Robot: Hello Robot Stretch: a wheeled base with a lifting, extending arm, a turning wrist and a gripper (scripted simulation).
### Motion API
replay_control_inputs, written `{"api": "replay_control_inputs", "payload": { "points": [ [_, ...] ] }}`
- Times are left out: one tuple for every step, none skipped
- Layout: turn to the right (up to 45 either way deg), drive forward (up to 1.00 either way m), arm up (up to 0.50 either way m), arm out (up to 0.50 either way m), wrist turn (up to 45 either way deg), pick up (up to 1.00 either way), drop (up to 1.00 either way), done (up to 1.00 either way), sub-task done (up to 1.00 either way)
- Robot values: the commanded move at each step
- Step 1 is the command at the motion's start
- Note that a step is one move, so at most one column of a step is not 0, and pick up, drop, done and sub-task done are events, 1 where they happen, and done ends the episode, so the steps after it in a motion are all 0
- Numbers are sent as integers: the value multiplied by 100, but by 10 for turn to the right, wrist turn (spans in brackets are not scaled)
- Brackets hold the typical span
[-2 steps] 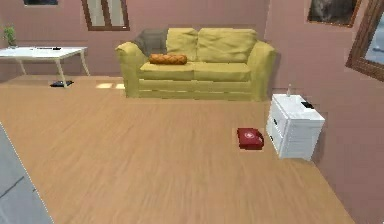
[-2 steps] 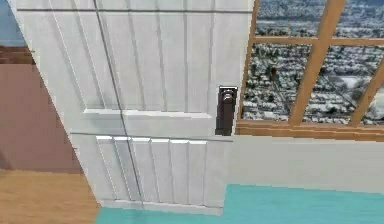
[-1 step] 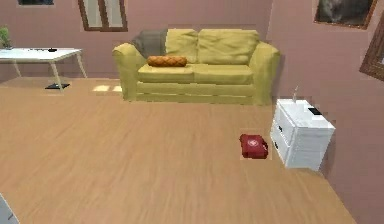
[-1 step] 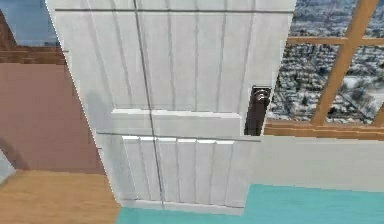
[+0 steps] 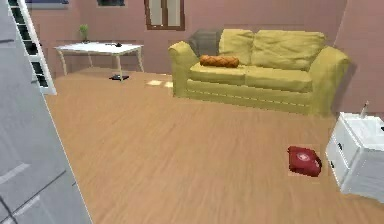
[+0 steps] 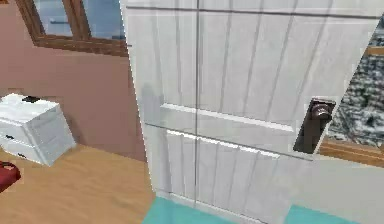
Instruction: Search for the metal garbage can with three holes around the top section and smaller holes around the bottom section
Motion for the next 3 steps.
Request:
{"api": "replay_control_inputs", "payload": {
  "points": [
    [0, 90, 0, 0, 0, 0, 0, 0, 0],
    [-450, 0, 0, 0, 0, 0, 0, 0, 0],
    [-30, 0, 0, 0, 0, 0, 0, 0, 0]
  ]
}}
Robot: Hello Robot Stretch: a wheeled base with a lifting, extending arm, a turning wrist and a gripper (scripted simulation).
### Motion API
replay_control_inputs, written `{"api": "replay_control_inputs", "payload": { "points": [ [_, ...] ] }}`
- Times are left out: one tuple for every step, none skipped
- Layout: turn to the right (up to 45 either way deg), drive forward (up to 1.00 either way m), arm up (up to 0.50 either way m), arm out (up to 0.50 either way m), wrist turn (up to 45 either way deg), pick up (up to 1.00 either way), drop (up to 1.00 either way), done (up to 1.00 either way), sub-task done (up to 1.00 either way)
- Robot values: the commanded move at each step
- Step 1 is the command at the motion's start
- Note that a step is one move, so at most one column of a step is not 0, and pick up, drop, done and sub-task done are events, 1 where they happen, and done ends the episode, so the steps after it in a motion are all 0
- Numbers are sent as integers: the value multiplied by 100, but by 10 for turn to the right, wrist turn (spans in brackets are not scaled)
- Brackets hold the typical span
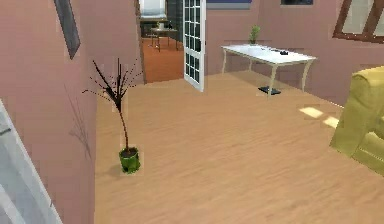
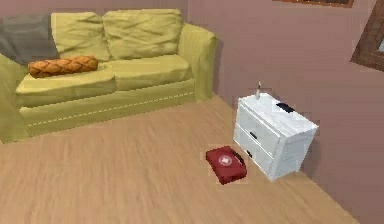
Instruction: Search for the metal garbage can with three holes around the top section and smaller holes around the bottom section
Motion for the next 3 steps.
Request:
{"api": "replay_control_inputs", "payload": {
  "points": [
    [0, 15, 0, 0, 0, 0, 0, 0, 0],
    [0, 100, 0, 0, 0, 0, 0, 0, 0],
    [-30, 0, 0, 0, 0, 0, 0, 0, 0]
  ]
}}
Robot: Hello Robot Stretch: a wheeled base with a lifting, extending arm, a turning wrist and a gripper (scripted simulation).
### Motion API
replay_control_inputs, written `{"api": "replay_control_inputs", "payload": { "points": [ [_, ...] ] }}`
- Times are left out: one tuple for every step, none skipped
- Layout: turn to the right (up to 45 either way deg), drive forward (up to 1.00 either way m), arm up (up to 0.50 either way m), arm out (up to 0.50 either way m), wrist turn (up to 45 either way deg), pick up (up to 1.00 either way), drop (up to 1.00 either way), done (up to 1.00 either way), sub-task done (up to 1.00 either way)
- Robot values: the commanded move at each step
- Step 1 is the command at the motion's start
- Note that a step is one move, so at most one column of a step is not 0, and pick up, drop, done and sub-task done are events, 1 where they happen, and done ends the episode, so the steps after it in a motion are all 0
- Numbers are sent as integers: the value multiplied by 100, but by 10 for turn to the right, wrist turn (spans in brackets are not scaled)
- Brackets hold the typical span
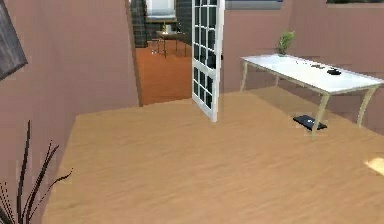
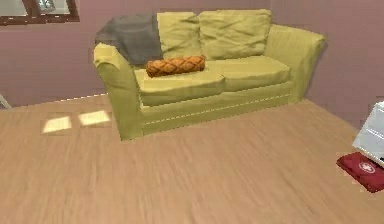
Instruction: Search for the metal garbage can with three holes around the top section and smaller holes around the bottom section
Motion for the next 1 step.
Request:
{"api": "replay_control_inputs", "payload": {
  "points": [
    [0, 45, 0, 0, 0, 0, 0, 0, 0]
  ]
}}
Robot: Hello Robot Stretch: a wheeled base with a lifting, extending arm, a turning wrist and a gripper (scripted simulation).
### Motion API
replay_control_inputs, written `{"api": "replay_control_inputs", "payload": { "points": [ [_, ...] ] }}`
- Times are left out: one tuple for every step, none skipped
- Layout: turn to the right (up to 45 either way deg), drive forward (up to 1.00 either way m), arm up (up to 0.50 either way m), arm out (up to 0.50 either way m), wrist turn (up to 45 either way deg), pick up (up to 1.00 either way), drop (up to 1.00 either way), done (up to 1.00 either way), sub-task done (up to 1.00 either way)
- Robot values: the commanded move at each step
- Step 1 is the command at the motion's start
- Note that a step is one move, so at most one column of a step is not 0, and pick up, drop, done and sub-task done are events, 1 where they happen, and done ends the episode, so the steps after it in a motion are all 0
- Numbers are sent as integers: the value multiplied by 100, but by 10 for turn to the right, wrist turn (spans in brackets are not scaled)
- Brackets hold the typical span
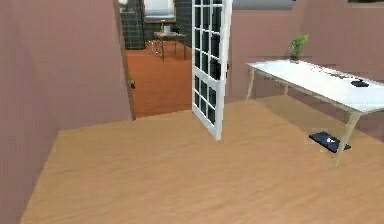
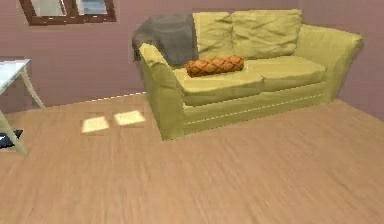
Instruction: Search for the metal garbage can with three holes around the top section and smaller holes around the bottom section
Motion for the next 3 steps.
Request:
{"api": "replay_control_inputs", "payload": {
  "points": [
    [-120, 0, 0, 0, 0, 0, 0, 0, 0],
    [0, 100, 0, 0, 0, 0, 0, 0, 0],
    [0, 100, 0, 0, 0, 0, 0, 0, 0]
  ]
}}
